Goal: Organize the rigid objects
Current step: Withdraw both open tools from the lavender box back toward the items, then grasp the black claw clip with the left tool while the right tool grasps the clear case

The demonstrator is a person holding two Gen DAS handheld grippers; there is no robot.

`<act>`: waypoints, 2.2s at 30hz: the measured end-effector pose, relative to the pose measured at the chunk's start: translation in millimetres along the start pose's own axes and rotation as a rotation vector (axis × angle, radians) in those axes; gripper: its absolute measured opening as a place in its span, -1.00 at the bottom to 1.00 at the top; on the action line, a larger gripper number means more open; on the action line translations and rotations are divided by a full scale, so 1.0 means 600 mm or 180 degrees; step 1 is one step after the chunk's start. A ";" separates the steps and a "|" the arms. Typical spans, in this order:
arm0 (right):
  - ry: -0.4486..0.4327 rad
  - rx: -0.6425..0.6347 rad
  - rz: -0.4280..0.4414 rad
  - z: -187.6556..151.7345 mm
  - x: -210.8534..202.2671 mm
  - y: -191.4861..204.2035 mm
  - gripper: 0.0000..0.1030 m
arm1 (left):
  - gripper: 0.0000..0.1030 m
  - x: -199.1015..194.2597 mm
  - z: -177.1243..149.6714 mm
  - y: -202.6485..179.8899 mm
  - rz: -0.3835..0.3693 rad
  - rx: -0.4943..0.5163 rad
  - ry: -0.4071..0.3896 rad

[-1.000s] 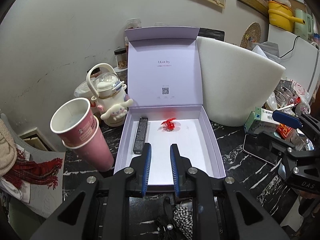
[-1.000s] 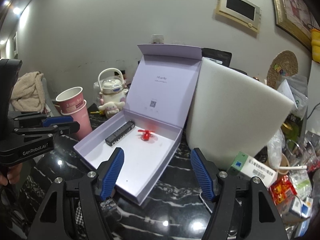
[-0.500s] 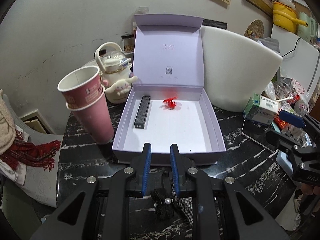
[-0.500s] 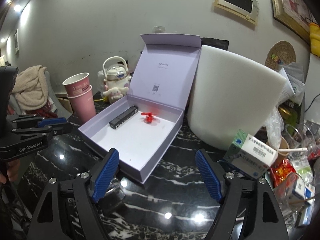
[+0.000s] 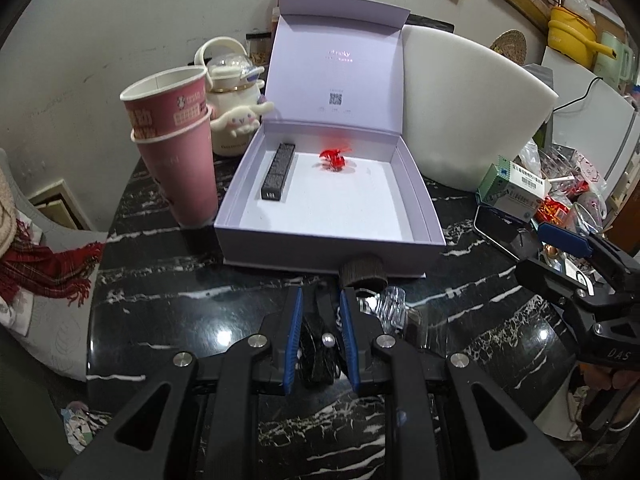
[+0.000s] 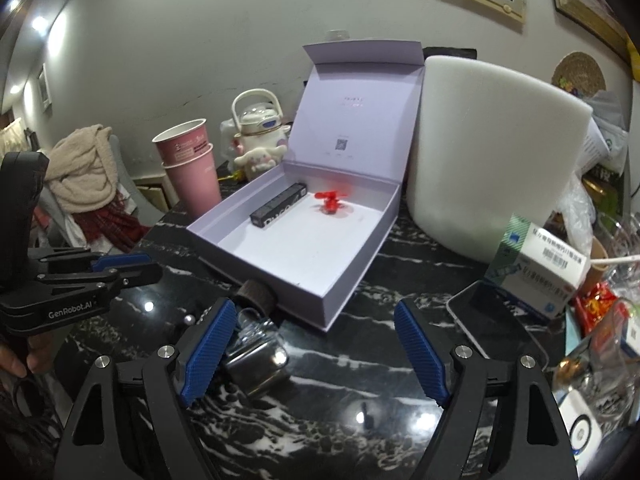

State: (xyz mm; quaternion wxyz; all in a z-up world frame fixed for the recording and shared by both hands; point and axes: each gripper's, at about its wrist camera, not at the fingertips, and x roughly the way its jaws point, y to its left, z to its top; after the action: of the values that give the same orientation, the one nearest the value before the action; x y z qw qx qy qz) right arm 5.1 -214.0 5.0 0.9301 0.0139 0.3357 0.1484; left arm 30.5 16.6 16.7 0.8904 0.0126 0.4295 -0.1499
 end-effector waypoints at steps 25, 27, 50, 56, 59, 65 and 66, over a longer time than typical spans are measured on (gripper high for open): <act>0.0461 -0.0076 0.0313 -0.078 0.078 0.033 0.61 | -0.63 0.072 -0.076 0.035 -0.0097 -0.0158 0.0337; 0.0476 -0.0090 0.0316 -0.080 0.082 0.036 0.61 | -0.63 0.073 -0.076 0.037 -0.0139 -0.0171 0.0336; 0.0673 -0.0066 0.0463 -0.082 0.127 0.033 0.63 | -0.14 0.092 -0.043 0.042 -0.0301 -0.0252 0.0332; 0.0671 -0.0093 0.0476 -0.079 0.132 0.036 0.64 | 1.00 0.094 -0.037 0.050 -0.0106 -0.0272 0.0262; 0.0677 -0.0087 0.0468 -0.078 0.136 0.035 0.64 | 1.00 0.108 -0.035 0.057 -0.0117 -0.0310 0.0346; 0.0627 -0.0127 0.0432 -0.077 0.140 0.034 0.64 | 1.00 0.124 -0.032 0.075 -0.0046 -0.0442 0.0299; 0.0622 -0.0130 0.0427 -0.077 0.141 0.034 0.64 | 1.00 0.125 -0.031 0.078 -0.0037 -0.0463 0.0295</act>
State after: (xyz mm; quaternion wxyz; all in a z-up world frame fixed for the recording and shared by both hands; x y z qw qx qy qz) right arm 32.4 -173.8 -80.6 0.8810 0.0029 0.4201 0.2177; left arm 73.2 45.0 -57.7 0.8673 -0.0476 0.4800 -0.1228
